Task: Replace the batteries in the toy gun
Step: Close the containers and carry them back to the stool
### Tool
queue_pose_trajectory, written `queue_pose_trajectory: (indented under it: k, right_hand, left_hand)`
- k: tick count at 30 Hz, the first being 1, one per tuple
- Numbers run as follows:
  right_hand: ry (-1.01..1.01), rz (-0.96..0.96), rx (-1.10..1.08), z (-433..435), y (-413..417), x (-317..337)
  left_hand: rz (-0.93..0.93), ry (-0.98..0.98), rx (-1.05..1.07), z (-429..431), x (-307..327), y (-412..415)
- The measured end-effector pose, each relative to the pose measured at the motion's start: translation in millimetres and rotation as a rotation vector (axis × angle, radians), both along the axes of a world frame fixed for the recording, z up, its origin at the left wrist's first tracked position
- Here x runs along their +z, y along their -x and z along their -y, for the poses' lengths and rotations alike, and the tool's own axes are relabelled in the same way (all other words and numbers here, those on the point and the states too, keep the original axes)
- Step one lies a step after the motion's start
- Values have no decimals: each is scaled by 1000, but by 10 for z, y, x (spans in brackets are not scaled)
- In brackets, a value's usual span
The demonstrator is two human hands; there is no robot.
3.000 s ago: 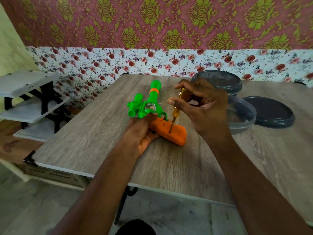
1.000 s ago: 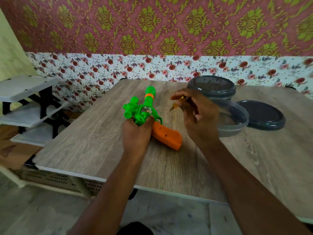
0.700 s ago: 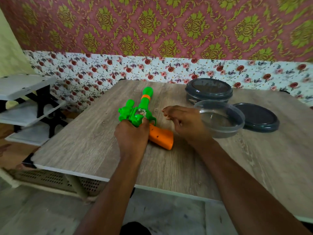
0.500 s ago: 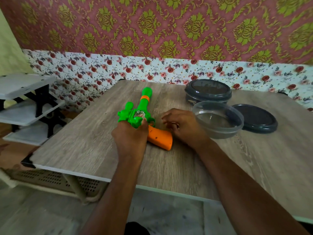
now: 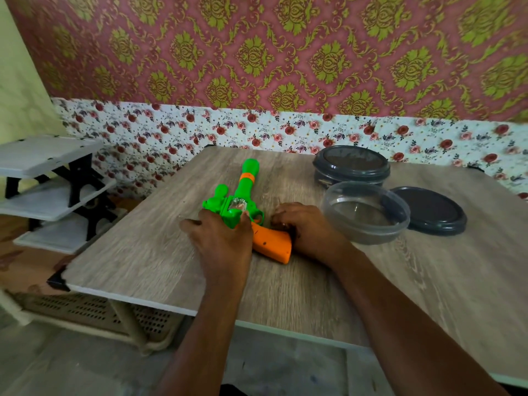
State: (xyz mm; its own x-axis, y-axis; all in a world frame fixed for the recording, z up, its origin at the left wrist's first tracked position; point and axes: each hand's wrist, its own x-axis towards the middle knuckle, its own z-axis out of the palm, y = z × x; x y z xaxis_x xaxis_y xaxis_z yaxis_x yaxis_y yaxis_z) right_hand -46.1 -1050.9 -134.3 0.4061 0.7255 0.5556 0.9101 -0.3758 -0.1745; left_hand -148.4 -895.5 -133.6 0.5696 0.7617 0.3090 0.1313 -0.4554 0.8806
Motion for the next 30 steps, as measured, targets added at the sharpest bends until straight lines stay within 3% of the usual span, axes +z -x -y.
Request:
queue_pose_trajectory:
  k: [4, 13, 19, 21, 24, 28, 30]
  right_hand:
    - [-196, -21, -120, 55, 100, 67]
    - [-559, 99, -421, 559, 425, 315]
    - [-615, 94, -690, 1341, 443, 304]
    - [-590, 66, -779, 1531, 407, 329]
    - [-387, -28, -943, 1844, 130, 215]
    - [-110, -386, -1072, 2066, -145, 134]
    - [-19, -455, -1066, 2100, -208, 104]
  left_hand:
    - [121, -137, -1, 17, 48, -2]
    - [343, -402, -366, 351, 122, -43]
    - [161, -439, -696, 894, 171, -231]
    - [77, -526, -718, 1070, 173, -283]
    - [11, -525, -739, 1278, 158, -324]
    - [-59, -487, -745, 1321, 25, -385]
    - [-69, -505, -734, 1281, -45, -430]
